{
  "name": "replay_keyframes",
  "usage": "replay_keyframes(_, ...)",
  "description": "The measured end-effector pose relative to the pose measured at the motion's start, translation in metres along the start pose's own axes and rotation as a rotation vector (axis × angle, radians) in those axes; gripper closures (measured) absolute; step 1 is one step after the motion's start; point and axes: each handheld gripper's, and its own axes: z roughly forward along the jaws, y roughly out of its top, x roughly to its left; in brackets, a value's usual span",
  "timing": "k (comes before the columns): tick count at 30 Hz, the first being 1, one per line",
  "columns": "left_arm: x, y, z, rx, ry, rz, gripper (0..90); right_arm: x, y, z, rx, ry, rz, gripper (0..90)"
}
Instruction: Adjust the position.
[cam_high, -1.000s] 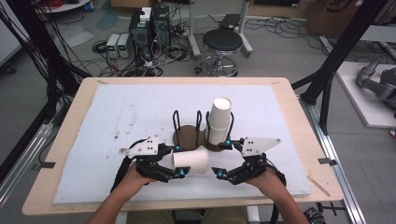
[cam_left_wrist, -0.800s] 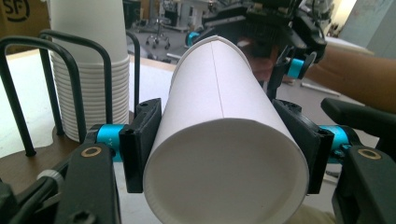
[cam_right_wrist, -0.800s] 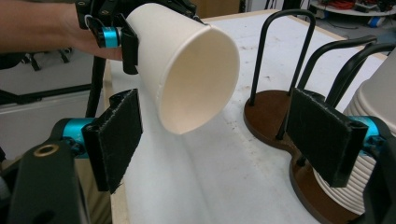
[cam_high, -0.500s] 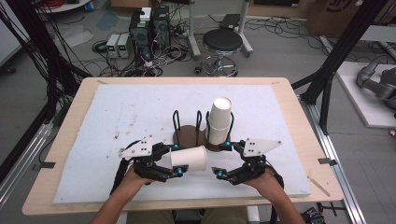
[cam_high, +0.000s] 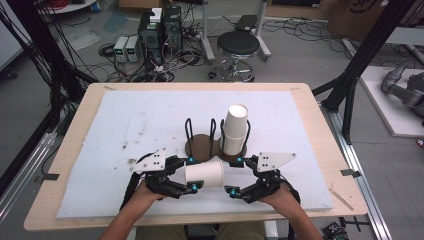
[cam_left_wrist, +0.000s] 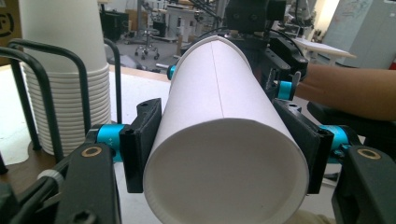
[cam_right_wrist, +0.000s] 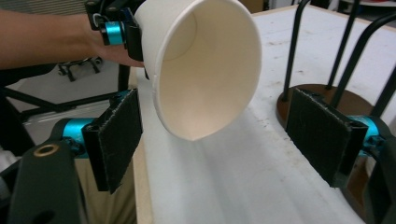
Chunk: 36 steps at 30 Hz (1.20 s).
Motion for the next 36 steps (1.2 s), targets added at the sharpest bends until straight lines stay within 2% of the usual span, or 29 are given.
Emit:
replay_keyframes(17,-0.005,-0.004,0.010,0.007,-0.081,0.039,36.2,0.004,-0.004,0.019,0.021,0.084,-0.011,19.4)
replay_keyframes(23,-0.007,-0.003,0.012,0.004,-0.095,0.049,36.2,0.004,-0.005,0.020,-0.009,0.115,-0.012,20.0)
replay_keyframes(26,-0.007,-0.003,0.014,0.004,-0.096,0.043,36.2,0.004,-0.006,0.020,-0.022,0.146,-0.021,27.4)
replay_keyframes(29,-0.007,-0.004,0.014,-0.001,-0.098,0.043,36.2,0.004,-0.006,0.020,-0.038,0.139,-0.034,28.2)
replay_keyframes(36,-0.007,-0.005,0.014,-0.012,-0.101,0.049,36.3,0.003,-0.008,0.018,-0.058,0.162,-0.034,31.6)
